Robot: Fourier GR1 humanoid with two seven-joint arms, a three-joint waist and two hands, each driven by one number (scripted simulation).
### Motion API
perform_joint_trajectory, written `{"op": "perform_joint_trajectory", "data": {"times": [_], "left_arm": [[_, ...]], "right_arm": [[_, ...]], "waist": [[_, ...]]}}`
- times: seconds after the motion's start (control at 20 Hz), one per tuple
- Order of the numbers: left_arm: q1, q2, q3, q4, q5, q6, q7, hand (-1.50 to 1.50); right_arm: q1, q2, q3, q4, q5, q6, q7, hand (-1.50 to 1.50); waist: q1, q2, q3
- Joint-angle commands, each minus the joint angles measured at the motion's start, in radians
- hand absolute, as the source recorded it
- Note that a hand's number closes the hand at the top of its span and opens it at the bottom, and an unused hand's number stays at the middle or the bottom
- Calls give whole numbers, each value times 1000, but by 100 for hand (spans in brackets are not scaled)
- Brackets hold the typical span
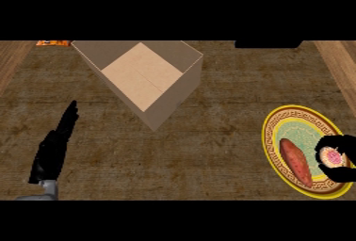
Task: Pick the cupcake from the plate and place it in the cardboard box
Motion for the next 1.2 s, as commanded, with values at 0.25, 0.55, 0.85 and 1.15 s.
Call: {"op": "perform_joint_trajectory", "data": {"times": [0.25, 0.55, 0.85, 1.15], "left_arm": [[-13, -27, -15, -1, -15, -5, 21, 0], [-53, -15, -24, 10, -12, -32, -14, 0], [-42, -16, 12, 24, -10, -20, 2, 0], [25, 2, 32, 15, 0, -39, -58, 0]], "right_arm": [[-169, 117, 77, 23, 168, -173, 66, 150], [-534, 300, 206, 204, 322, -157, 240, 150], [-692, 365, 167, 378, 370, -294, 202, 150], [-751, 360, 89, 268, 240, -211, 97, 150]], "waist": [[19, 3, 0], [83, 17, 1], [18, 5, 0], [5, -2, 0]]}}
